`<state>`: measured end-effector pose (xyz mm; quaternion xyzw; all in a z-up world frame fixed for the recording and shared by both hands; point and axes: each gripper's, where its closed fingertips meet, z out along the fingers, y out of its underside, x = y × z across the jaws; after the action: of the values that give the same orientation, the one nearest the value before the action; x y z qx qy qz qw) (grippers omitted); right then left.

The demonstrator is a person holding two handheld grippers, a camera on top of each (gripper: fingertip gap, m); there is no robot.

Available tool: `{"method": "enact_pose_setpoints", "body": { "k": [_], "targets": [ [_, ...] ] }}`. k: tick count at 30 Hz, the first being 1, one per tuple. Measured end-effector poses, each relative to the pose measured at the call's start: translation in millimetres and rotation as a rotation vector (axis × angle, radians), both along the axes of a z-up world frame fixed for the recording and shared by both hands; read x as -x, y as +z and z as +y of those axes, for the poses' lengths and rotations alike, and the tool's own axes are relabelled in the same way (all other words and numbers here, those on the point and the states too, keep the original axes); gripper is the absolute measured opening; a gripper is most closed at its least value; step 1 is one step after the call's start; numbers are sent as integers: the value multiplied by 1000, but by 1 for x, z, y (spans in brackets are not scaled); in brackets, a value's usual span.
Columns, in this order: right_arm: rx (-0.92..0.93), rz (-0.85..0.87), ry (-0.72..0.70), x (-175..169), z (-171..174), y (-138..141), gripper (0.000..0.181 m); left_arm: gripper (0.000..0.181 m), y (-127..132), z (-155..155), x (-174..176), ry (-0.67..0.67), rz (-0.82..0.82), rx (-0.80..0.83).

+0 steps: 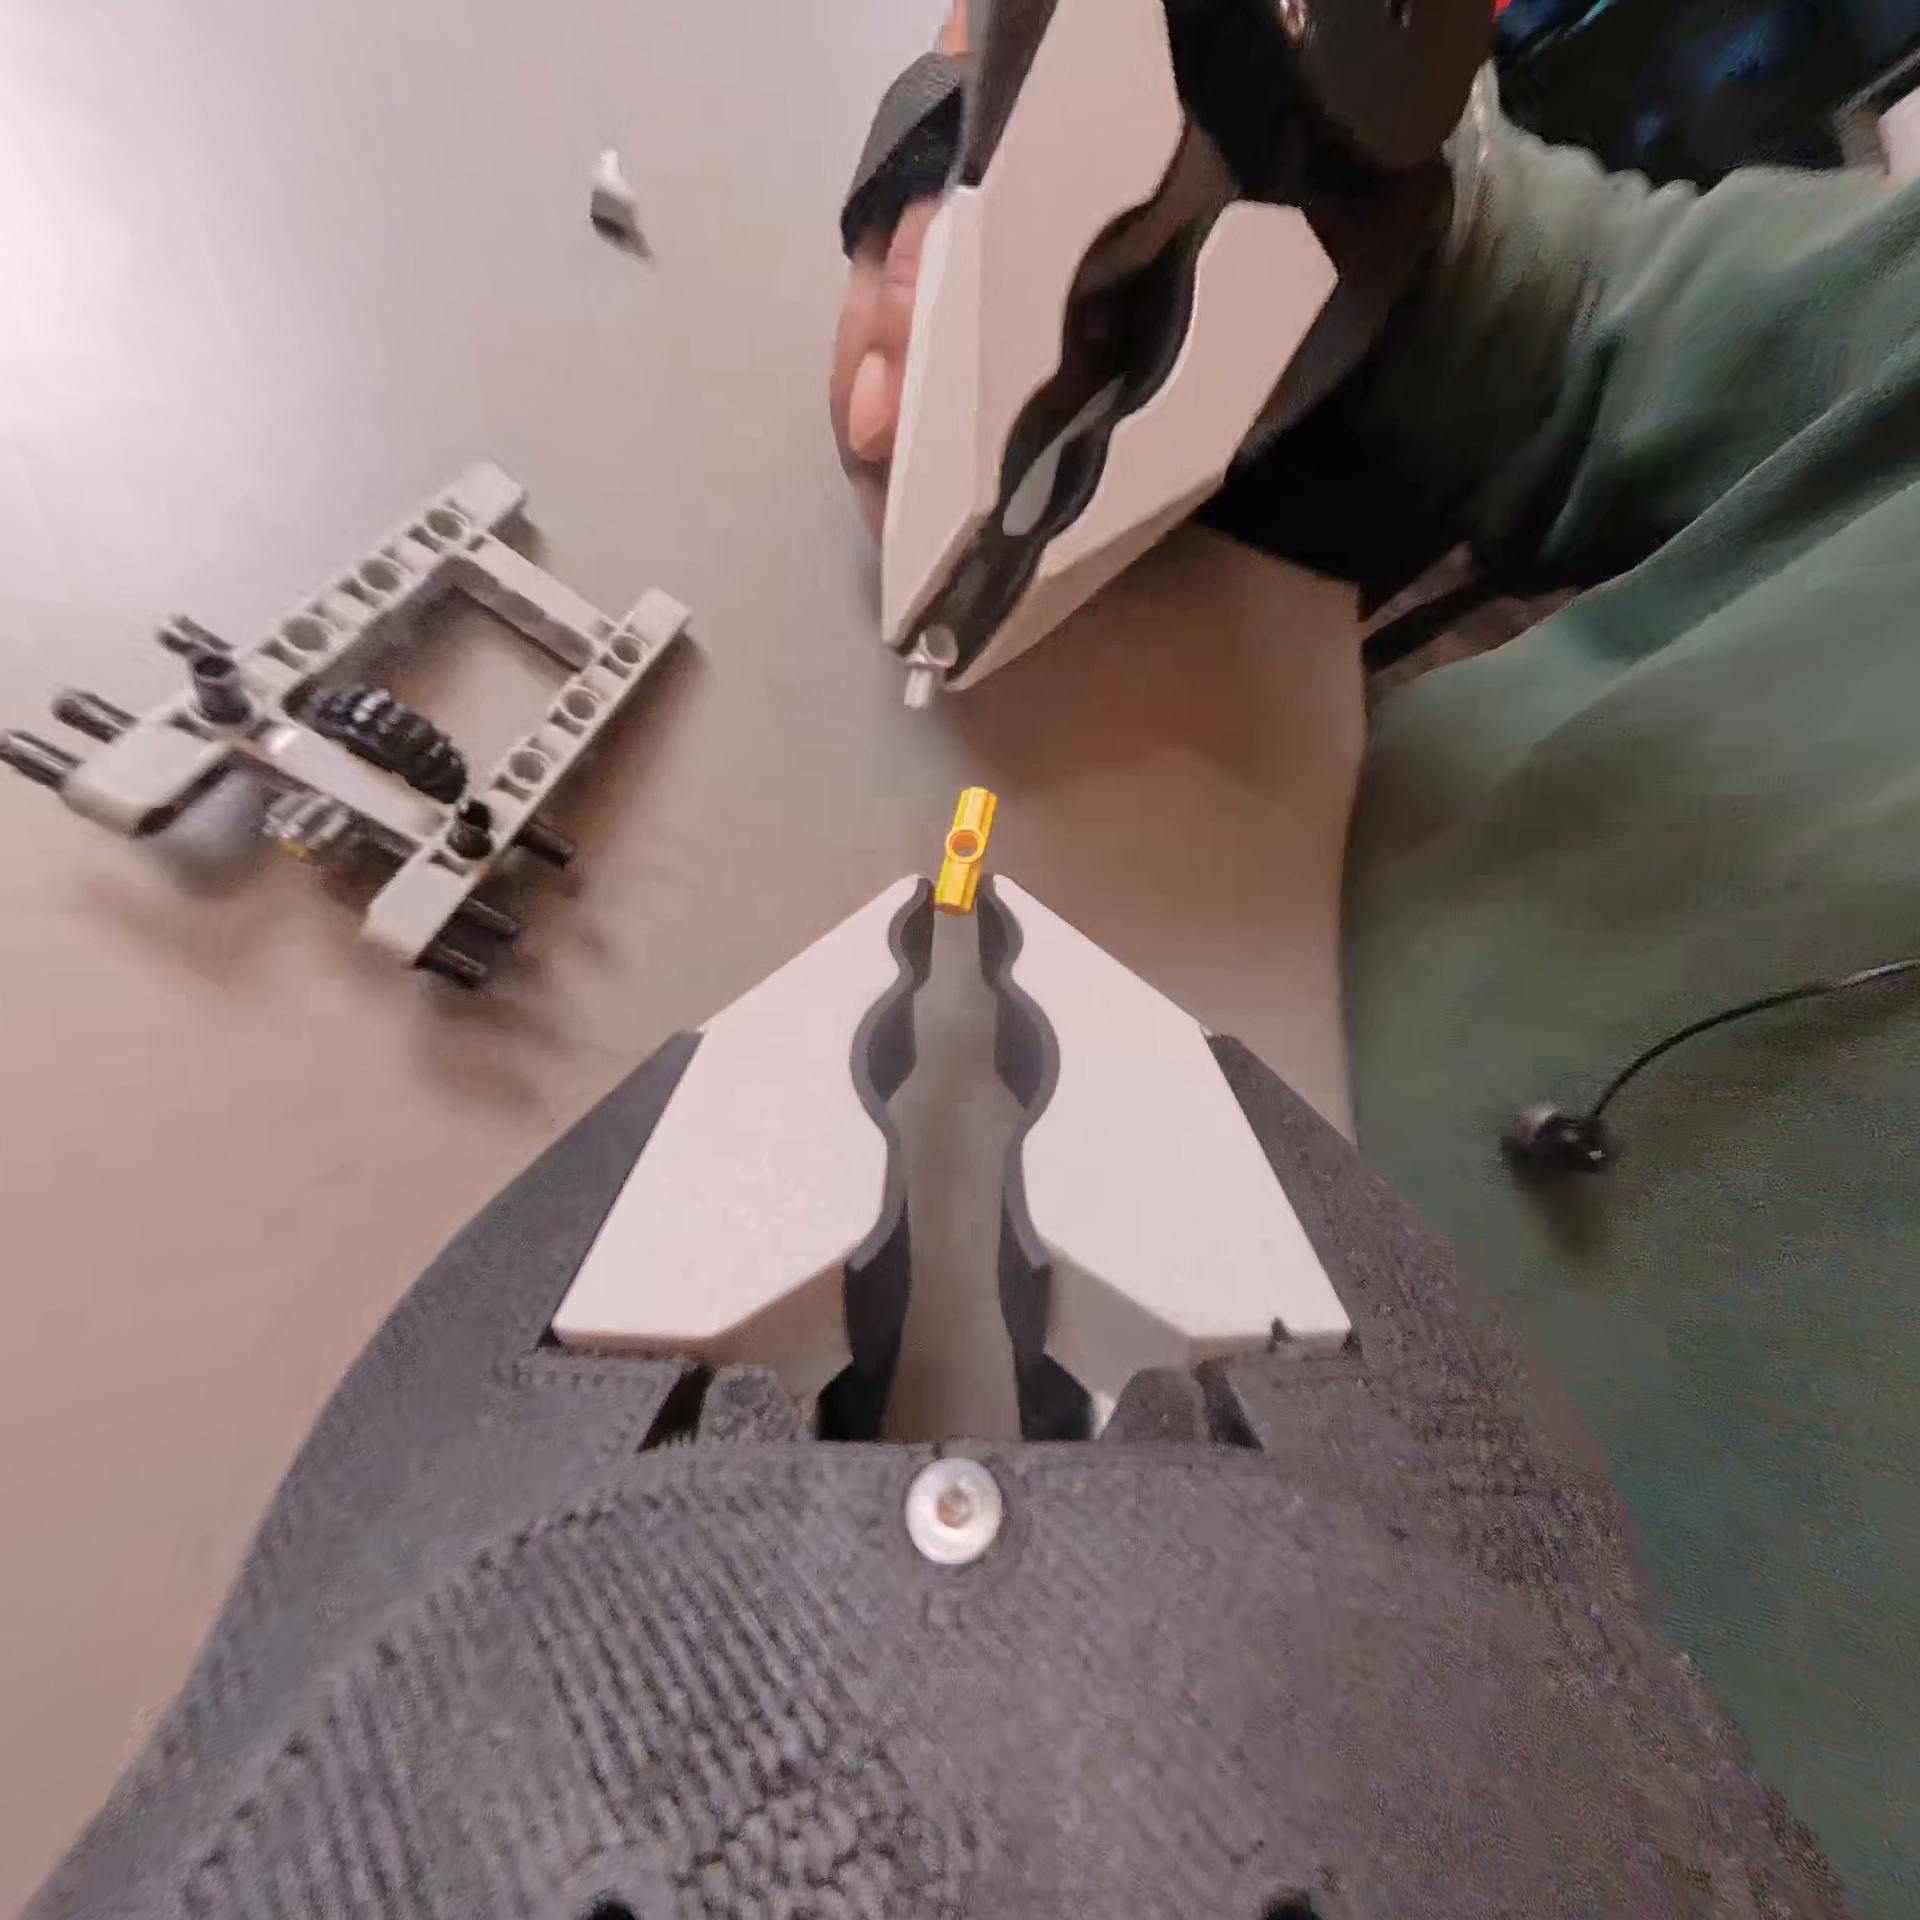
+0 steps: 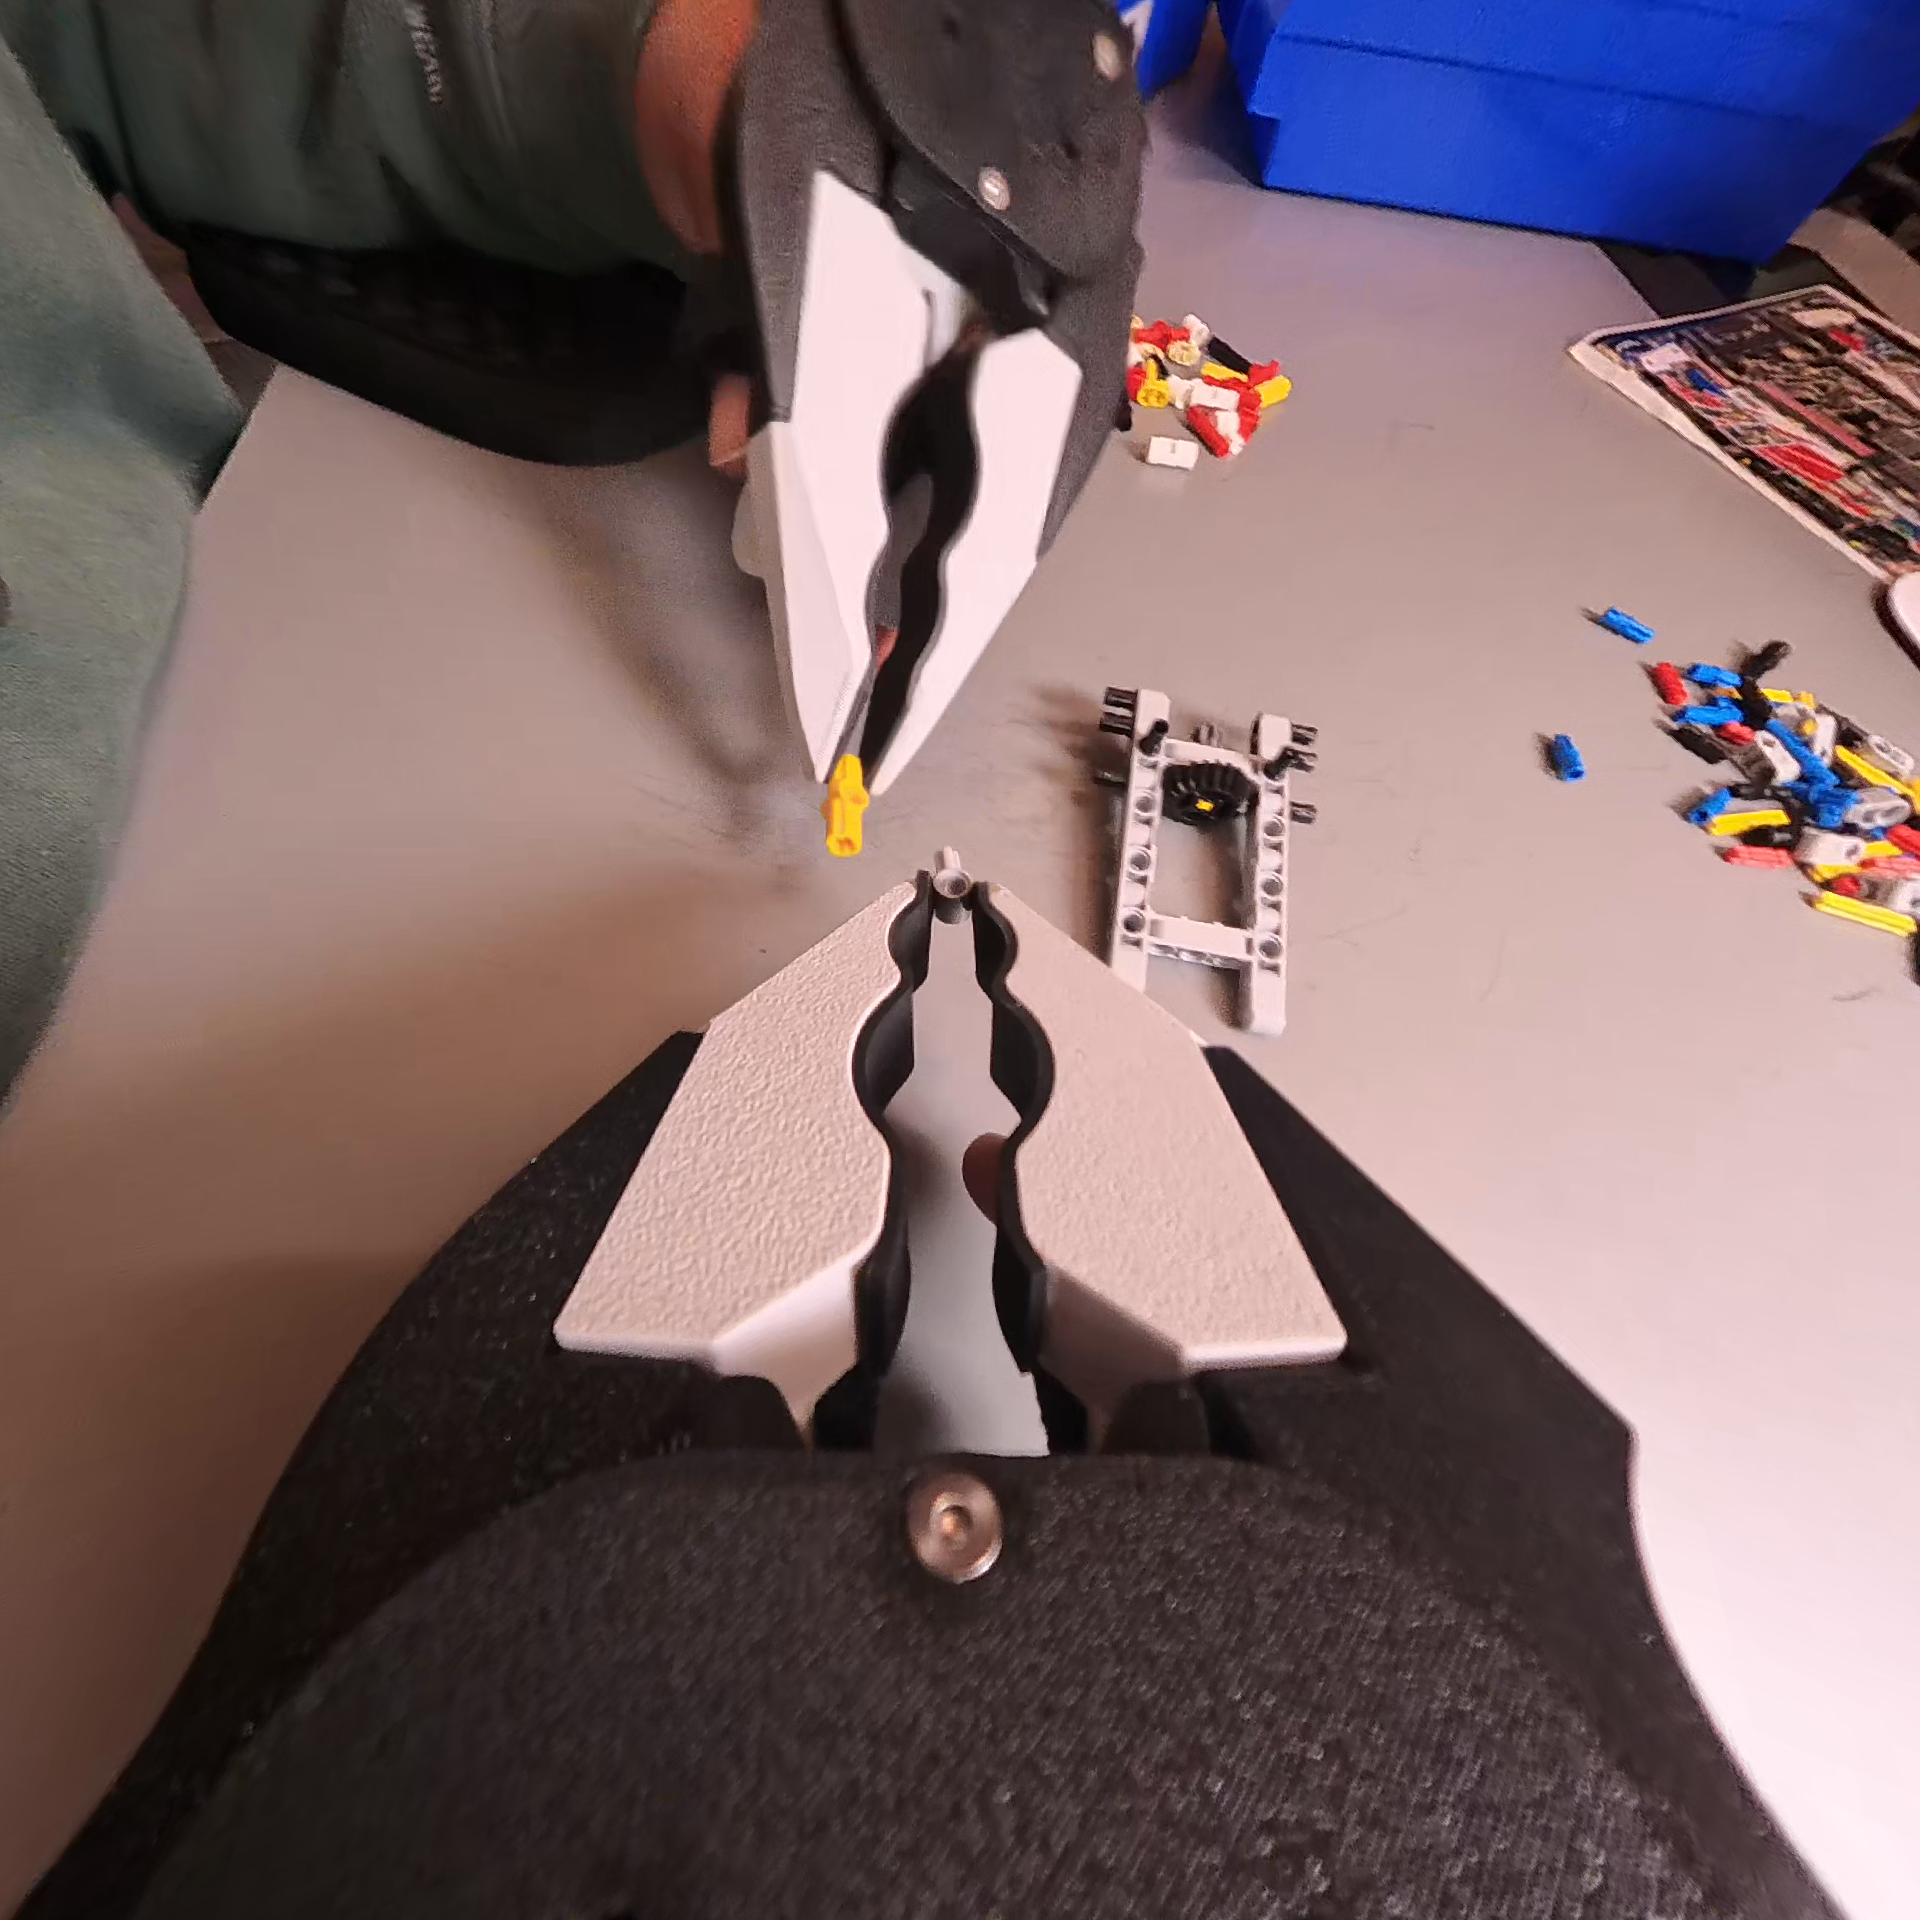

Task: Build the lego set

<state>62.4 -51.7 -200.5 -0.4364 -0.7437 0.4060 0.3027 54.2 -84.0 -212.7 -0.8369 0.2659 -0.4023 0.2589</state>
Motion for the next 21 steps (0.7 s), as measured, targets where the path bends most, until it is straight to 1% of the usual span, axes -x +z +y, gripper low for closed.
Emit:
{"method": "enact_pose_setpoints", "body": {
  "k": [2, 4, 8, 11, 18, 20, 21],
  "targets": [
    [-11, 9, 40, 0, -10, 0, 6, 6, -4, -1, -2, 9, -36, 88],
    [-16, 1, 68, 0, -19, -3, 6, 6, -10, -2, -3, 14, -26, 128],
    [-72, -56, 81, 1, -25, -16, 6, 6, -14, -2, -4, 10, 46, 129],
    [-77, -68, 84, 4, -28, -17, 6, 6, -17, -2, -5, -3, 93, 142],
    [-184, -137, 92, 7, -28, -24, 6, 6, -19, -2, -5, -28, 140, 163],
    [-205, -158, 90, 7, -27, -26, 6, 10, -18, 0, -1, -12, 157, 144],
    [-214, -163, 91, 7, -28, -27, 6, 15, -17, 1, 1, -6, 160, 133]
  ]
}}
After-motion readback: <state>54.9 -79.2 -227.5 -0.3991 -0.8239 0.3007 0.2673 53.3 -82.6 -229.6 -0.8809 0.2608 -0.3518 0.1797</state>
